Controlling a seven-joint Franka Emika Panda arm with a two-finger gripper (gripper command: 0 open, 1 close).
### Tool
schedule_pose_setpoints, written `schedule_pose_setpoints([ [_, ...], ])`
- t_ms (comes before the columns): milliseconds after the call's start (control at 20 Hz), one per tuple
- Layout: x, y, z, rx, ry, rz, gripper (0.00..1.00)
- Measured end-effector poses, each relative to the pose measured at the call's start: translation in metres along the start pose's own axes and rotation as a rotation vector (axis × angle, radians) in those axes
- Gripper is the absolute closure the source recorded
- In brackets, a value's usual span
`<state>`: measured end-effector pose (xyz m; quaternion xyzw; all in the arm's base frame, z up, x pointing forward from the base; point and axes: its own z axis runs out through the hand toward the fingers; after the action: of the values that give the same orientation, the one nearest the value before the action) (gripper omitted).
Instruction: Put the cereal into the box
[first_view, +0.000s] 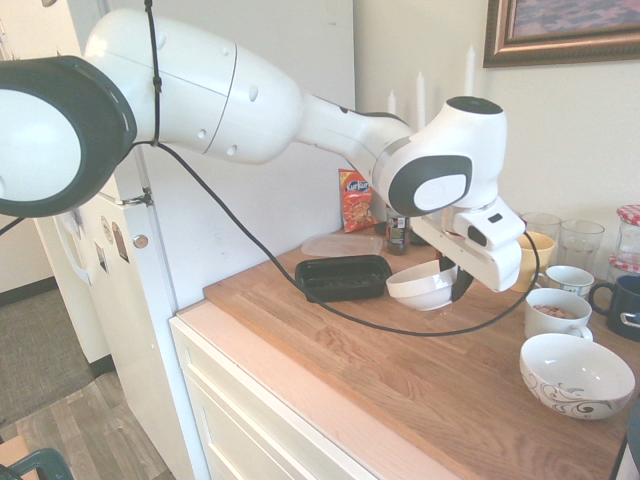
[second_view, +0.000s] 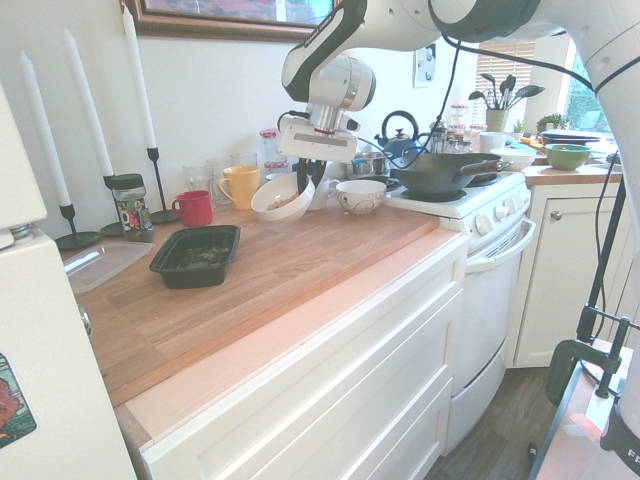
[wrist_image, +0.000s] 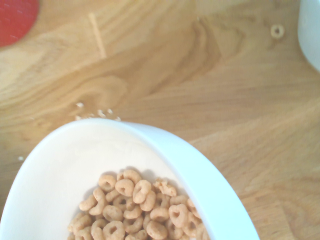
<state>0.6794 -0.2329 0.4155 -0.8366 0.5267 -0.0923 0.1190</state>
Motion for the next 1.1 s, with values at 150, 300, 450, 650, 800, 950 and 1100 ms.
schedule_pose_setpoints([
  [150, -0.007, -0.016, -0.019, -0.008, 0.027, -0.025, 1.00],
  [300, -0.023, -0.041, -0.031, -0.030, 0.064, -0.058, 1.00],
  [450, -0.042, -0.065, -0.040, -0.037, 0.078, -0.079, 1.00],
  [650, -0.064, -0.091, -0.034, -0.054, 0.091, -0.101, 1.00],
  [800, -0.082, -0.109, -0.023, -0.079, 0.098, -0.121, 1.00],
  [950, -0.100, -0.126, -0.014, -0.096, 0.106, -0.138, 1.00],
  [1100, -0.116, -0.140, -0.008, -0.115, 0.122, -0.154, 1.00],
])
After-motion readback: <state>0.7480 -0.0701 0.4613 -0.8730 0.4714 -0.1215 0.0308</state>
